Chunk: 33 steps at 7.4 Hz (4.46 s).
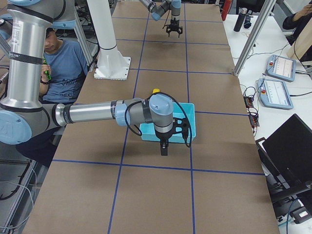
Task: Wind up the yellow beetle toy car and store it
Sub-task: 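Move the right gripper from the bin toward the rolling yellow car, then lower the right gripper over the car and close on its body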
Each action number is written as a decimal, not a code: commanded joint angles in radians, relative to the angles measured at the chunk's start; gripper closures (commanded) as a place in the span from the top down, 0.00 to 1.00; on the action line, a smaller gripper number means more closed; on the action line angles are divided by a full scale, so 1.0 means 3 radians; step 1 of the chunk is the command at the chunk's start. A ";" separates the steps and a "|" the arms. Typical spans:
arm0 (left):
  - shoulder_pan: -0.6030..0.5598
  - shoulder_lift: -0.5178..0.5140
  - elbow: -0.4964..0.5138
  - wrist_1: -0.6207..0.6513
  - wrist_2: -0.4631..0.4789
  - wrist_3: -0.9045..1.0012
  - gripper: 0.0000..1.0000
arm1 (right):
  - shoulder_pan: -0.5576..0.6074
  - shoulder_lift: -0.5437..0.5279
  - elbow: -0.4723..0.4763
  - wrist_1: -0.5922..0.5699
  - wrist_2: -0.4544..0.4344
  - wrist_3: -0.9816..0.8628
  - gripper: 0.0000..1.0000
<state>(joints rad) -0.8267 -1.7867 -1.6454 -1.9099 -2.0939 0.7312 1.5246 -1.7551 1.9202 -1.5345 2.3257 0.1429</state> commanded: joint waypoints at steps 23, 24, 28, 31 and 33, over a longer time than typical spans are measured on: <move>-0.2608 0.0786 0.0055 0.0987 -0.0946 -0.2192 1.00 | -0.3420 0.1034 -0.0029 0.1127 -0.1494 -0.0885 1.00; -0.2608 0.0811 0.0044 0.0982 -0.1007 -0.2192 1.00 | -0.3420 0.1100 -0.0100 0.1127 -0.1499 -0.0885 1.00; -0.2618 0.0817 0.0039 0.0977 -0.1012 -0.2182 1.00 | -0.3415 0.1121 -0.0173 0.1122 -0.1499 -0.0885 0.74; -0.2618 0.0842 0.0039 0.0977 -0.1023 -0.2176 1.00 | -0.3415 0.1121 -0.0127 0.1127 -0.1499 -0.0870 0.00; -0.2623 0.0842 0.0039 0.0972 -0.1023 -0.2176 1.00 | -0.3314 0.1126 0.0204 0.1005 -0.1433 -0.0747 0.00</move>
<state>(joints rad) -1.6127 -1.5346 -1.6337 -1.6176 -2.4004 0.0782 0.5091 -1.4181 1.9225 -1.2083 1.8833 -0.0960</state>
